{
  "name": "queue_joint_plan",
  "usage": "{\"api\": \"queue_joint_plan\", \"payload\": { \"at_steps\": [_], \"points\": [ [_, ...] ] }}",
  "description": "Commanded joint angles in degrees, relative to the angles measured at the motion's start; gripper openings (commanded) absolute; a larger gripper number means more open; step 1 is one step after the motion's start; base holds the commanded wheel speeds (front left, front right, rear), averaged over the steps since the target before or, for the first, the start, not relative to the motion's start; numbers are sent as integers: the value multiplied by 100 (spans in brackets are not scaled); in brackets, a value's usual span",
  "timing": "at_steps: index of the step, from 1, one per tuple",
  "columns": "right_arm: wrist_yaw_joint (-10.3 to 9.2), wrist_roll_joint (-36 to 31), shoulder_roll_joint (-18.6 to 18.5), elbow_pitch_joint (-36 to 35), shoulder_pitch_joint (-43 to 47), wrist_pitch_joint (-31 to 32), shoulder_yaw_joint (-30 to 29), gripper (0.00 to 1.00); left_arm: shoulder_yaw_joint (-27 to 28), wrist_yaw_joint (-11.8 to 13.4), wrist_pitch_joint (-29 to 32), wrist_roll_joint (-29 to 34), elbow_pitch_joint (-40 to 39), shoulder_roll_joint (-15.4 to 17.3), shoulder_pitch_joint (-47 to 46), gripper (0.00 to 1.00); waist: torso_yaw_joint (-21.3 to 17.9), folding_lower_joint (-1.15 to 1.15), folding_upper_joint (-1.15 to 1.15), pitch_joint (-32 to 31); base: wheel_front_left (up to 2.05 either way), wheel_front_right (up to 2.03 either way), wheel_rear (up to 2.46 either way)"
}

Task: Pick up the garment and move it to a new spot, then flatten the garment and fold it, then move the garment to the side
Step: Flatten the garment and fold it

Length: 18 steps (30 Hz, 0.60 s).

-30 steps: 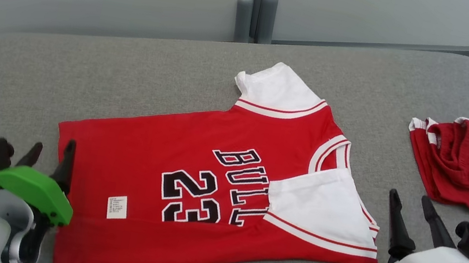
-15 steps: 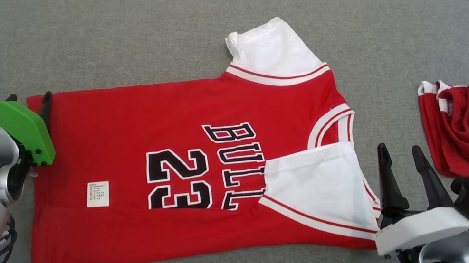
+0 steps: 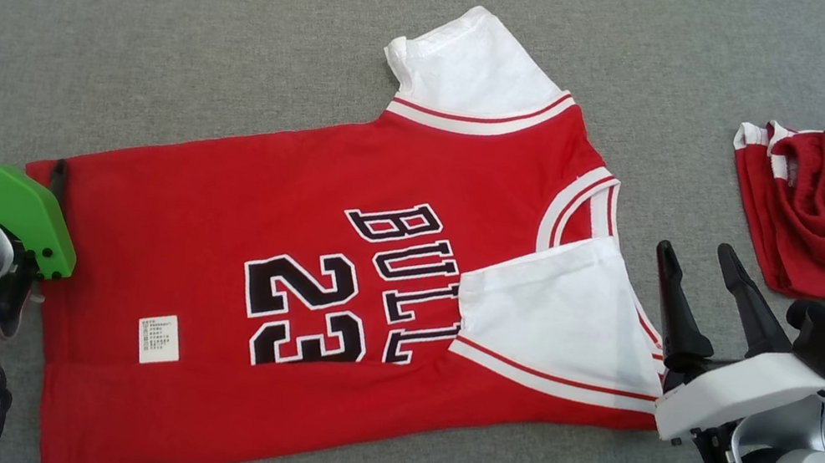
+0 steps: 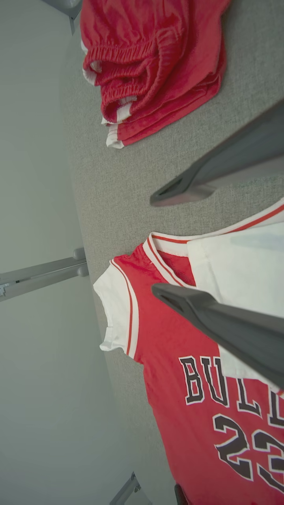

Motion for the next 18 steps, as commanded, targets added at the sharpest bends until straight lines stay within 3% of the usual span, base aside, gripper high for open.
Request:
{"api": "queue_joint_plan", "payload": {
  "at_steps": [1, 5, 7, 8, 9, 11, 12, 13, 18],
  "points": [
    [0, 32, -26, 7, -46, -7, 16, 100, -13, -59, 36, -34, 63, 52, -122, 100, -7, 0, 28, 7, 0, 0, 0],
    [0, 52, -29, 13, -74, 10, 56, 100, -66, -106, 48, -37, 137, 41, -163, 97, -36, 0, 28, 21, 0, 0, 0],
    [0, 73, -29, 20, -95, 20, 80, 100, -93, -137, 69, -39, 189, 24, -179, 71, -52, 0, 28, 30, 0, 0, 0],
    [0, 80, -33, 20, -103, 27, 87, 100, -108, -144, 76, -43, 216, 15, -188, 45, -58, 0, 28, 34, 0, 0, 0],
    [0, 80, -33, 20, -103, 27, 87, 100, -108, -144, 76, -43, 216, 15, -188, 45, -58, 0, 28, 34, 0, 0, 0],
    [0, 99, -43, 18, -112, 42, 100, 100, -134, -168, 74, -34, 253, 7, -195, 35, -67, 0, 28, 38, 0, 0, 0],
    [0, 103, -55, 18, -118, 49, 106, 100, -176, -196, 67, 9, 279, 6, -220, 9, -71, 0, 28, 31, 0, 0, 0],
    [0, 103, -65, 15, -126, 64, 102, 100, -189, -210, 25, 29, 272, 6, -243, 0, -68, 0, 28, 24, 0, 0, 0],
    [0, 30, -172, -6, -247, 131, 113, 100, -256, -287, -207, 59, 156, -64, -293, 0, 44, 0, 28, -27, 0, 0, 0]
  ]
}}
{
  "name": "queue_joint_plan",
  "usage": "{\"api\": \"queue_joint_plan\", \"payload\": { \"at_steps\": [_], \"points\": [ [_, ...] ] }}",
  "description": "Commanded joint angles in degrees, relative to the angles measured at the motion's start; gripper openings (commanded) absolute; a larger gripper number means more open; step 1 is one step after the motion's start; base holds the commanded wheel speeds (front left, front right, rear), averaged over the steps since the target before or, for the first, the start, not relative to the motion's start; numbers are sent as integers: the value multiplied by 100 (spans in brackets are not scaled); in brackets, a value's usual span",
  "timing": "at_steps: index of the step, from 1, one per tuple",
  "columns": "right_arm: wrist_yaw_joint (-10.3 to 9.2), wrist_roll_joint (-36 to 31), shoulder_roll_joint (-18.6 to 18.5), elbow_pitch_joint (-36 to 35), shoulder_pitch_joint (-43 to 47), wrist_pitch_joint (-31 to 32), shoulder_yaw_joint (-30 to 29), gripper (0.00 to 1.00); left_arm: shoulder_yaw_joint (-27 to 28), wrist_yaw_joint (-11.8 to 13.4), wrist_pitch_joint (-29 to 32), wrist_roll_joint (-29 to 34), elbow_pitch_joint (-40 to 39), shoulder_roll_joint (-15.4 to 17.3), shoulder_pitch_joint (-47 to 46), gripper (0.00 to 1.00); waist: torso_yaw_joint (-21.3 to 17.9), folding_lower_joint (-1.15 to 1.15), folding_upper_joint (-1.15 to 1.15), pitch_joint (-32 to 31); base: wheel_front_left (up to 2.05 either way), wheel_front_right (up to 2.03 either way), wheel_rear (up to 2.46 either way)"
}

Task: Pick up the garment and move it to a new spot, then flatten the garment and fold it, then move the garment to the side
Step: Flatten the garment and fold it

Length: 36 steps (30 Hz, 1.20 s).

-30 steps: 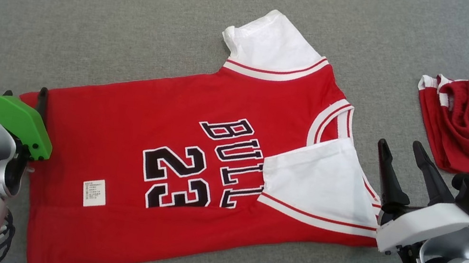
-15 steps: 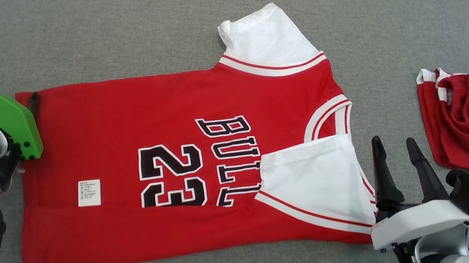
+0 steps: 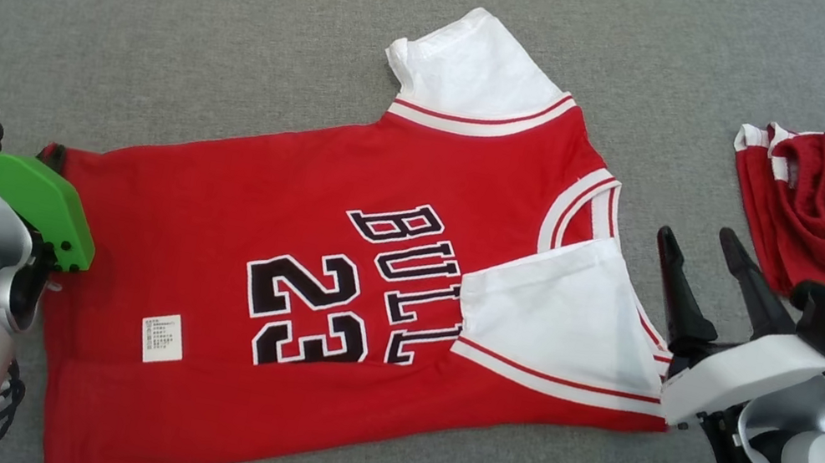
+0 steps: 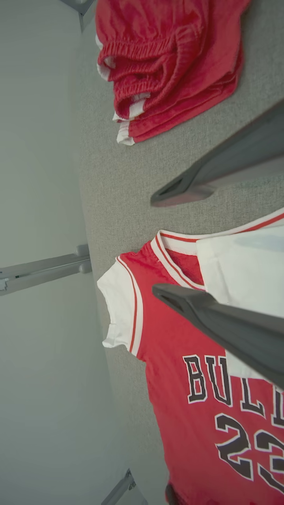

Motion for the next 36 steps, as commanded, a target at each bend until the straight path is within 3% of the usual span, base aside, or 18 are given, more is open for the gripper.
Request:
{"api": "queue_joint_plan", "payload": {
  "at_steps": [1, 10, 22, 36],
  "points": [
    [0, -33, -60, -11, -156, 42, 20, 100, -19, -33, -104, 25, -67, -21, -82, 0, 80, 0, 28, -22, 0, 0, 0],
    [0, -203, -433, 624, -1469, 491, 55, 100, -69, -56, -742, 50, -929, -213, 200, 0, 566, 0, 28, 90, 0, 0, 0],
    [0, -310, -636, 2818, -3664, 1048, 186, 100, -285, 174, -1101, 165, -2173, -653, 354, 0, 1440, 0, 28, 796, 0, 0, 0],
    [0, -222, -934, 4638, -5241, 1492, 815, 100, -505, 122, -1315, 230, -2276, -1053, -133, 0, 2109, 0, 28, 1420, 0, 0, 0]
  ]
}}
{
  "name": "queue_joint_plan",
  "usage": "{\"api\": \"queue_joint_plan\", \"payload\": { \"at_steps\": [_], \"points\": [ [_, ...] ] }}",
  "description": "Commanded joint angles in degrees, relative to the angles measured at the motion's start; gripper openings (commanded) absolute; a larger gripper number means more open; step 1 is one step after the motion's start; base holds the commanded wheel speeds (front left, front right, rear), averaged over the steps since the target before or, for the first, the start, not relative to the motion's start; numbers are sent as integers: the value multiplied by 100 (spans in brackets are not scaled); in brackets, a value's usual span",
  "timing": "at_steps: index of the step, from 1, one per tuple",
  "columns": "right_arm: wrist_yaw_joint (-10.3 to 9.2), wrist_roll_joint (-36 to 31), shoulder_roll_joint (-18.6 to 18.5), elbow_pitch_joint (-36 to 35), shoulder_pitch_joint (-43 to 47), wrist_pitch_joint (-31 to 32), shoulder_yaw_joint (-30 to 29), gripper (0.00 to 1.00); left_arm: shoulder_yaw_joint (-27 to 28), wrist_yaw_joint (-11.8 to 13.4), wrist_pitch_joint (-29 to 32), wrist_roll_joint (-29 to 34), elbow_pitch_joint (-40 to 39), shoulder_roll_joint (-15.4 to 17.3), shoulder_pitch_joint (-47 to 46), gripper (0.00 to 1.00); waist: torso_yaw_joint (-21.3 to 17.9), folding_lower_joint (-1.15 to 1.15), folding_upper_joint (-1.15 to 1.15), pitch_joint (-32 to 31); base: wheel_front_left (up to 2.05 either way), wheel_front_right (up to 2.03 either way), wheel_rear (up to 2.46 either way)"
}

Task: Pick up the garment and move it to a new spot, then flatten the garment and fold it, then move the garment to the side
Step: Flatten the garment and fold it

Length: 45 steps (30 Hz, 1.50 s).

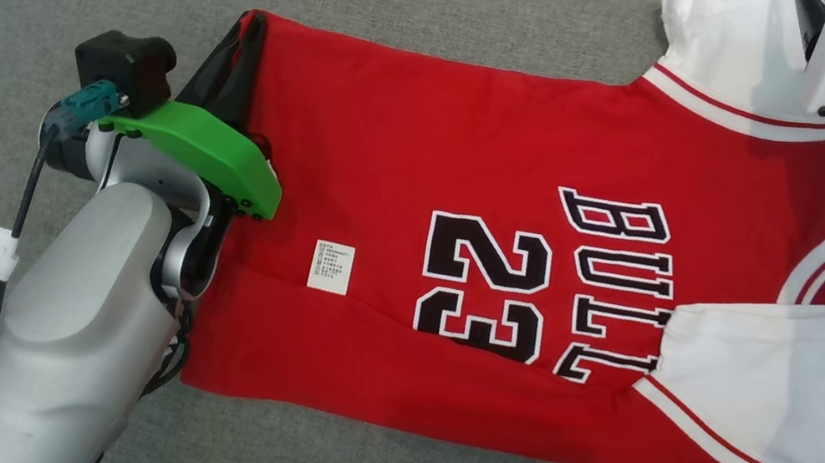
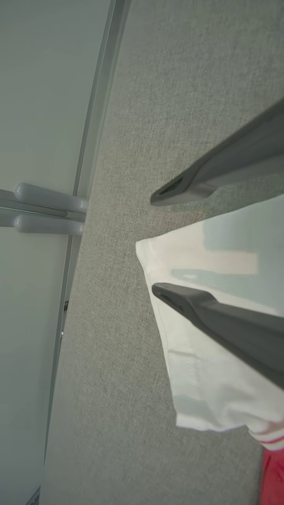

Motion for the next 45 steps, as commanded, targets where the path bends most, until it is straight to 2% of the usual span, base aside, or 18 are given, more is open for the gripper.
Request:
{"api": "queue_joint_plan", "payload": {
  "at_steps": [1, 14, 15, 16, 19, 20, 26, 32, 42, 45],
  "points": [
    [0, -37, -55, 79, -98, -8, 6, 100, -7, -13, -39, 53, -5, -38, -121, 0, 235, 0, 28, 237, 0, 0, 0],
    [0, -278, 4, 1268, -763, -202, -1, 100, -143, -93, -127, 71, 172, -155, -400, 0, 361, 0, 28, 437, 0, 0, 0],
    [0, -286, 22, 1330, -791, -203, 8, 79, -144, -93, -138, 68, 186, -148, -404, 0, 349, 0, 28, 437, 0, 0, 0],
    [0, -318, 33, 1399, -819, -181, 25, 45, -141, -93, -148, 65, 202, -134, -405, 0, 330, 0, 28, 436, 0, 0, 0],
    [0, -362, 99, 1582, -879, -133, 82, 16, -141, -98, -157, 45, 253, -104, -421, 0, 288, 0, 28, 432, 0, 0, 0],
    [-1, -384, 117, 1634, -907, -126, 106, 0, -139, -96, -158, 37, 270, -91, -428, 0, 274, 0, 28, 432, 0, 0, 0],
    [-4, -396, 285, 1727, -986, -498, 184, 0, -111, -73, -174, -6, 354, -27, -447, 0, 152, 0, 28, 371, 0, 0, 0],
    [-3, -81, 430, 1460, -784, -905, 516, 0, 7, -26, -178, -104, 475, 101, -344, 0, -118, 0, 28, 187, 0, 0, 0],
    [-1, 918, 65, 354, 1, -1456, 1345, 0, 166, 43, -118, -253, 583, 423, -50, 0, -653, 0, 28, -224, 0, 0, 0],
    [-1, 1357, -115, -186, 402, -1653, 1545, 0, 202, 52, -106, -275, 517, 548, 110, 0, -788, 0, 28, -394, 0, 0, 0]
  ]
}}
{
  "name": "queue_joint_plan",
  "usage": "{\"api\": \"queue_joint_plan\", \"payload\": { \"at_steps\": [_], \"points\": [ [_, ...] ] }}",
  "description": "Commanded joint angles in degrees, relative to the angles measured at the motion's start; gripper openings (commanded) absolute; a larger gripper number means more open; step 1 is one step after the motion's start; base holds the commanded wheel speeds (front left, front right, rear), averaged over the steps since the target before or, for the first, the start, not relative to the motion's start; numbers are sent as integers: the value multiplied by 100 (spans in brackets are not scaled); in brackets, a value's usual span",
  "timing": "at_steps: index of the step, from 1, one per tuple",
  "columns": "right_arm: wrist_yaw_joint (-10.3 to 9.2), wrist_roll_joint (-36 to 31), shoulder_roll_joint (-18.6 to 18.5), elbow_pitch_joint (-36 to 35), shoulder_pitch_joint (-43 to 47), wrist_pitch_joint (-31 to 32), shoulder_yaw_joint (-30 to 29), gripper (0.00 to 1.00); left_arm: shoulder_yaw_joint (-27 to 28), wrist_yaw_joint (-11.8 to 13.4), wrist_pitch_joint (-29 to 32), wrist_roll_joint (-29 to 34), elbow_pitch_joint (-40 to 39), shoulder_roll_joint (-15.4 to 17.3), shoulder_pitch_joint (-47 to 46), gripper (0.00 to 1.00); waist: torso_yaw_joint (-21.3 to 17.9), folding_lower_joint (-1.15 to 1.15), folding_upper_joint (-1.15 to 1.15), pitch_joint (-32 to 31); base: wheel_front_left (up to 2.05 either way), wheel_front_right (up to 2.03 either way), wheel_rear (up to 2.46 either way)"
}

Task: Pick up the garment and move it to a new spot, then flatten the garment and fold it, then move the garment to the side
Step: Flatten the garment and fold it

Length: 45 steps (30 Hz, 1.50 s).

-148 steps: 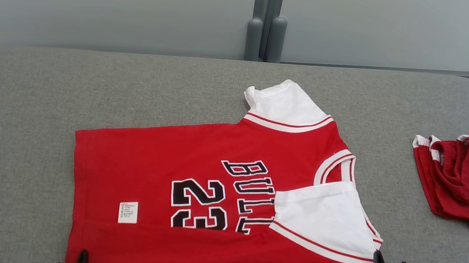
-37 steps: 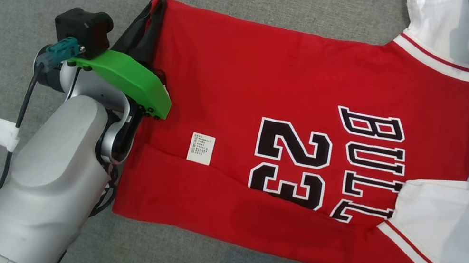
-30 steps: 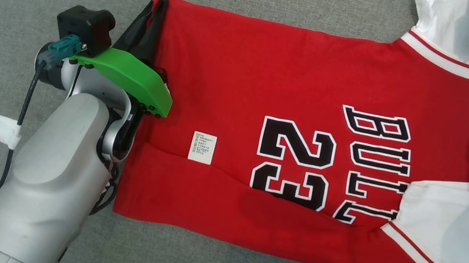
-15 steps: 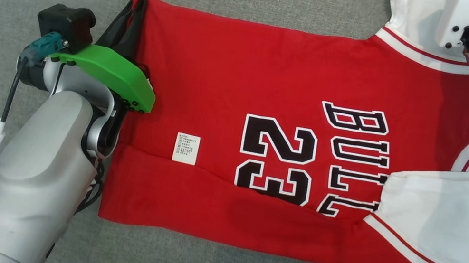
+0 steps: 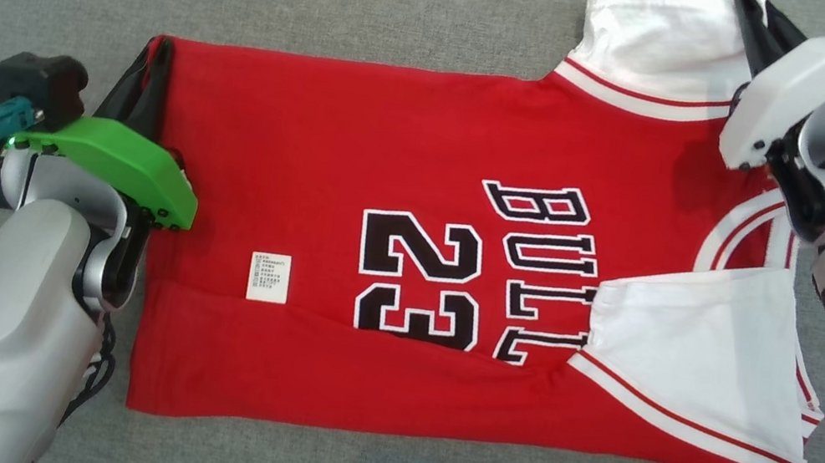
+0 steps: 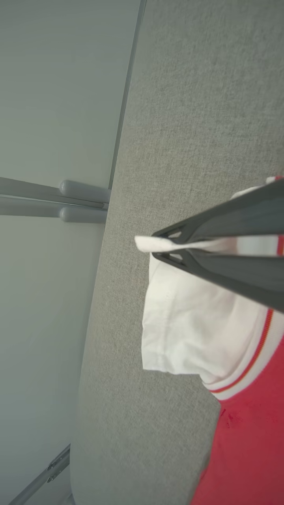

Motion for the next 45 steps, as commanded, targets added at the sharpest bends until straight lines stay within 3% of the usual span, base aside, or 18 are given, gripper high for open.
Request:
{"api": "queue_joint_plan", "payload": {
  "at_steps": [1, 10, 19, 30, 45],
  "points": [
    [-4, 165, -98, -186, 223, -91, 57, 0, 38, 47, 6, -54, -56, 97, 137, 0, -262, 0, 29, -298, 0, 0, 0],
    [-3, 982, -586, -1830, 2149, -804, 98, 0, 114, 232, 84, -203, -678, 423, 1225, 0, -521, 0, 29, -1047, 0, 0, 0],
    [-3, 819, -456, -2693, 3811, -936, -494, 0, 300, 574, 147, -490, -1328, 529, 2292, 0, -654, 0, 29, -1370, 0, 0, 0],
    [-3, 348, -32, -2869, 4620, -730, -1002, 0, 272, 782, 102, -617, -1572, 422, 3055, 0, -675, 0, 29, -1445, 0, 0, 0],
    [-3, 40, 204, -2549, 4953, -756, -1167, 0, 211, 741, 48, -738, -1365, 368, 3327, 0, -668, 0, 29, -1674, 0, 0, 0]
  ]
}}
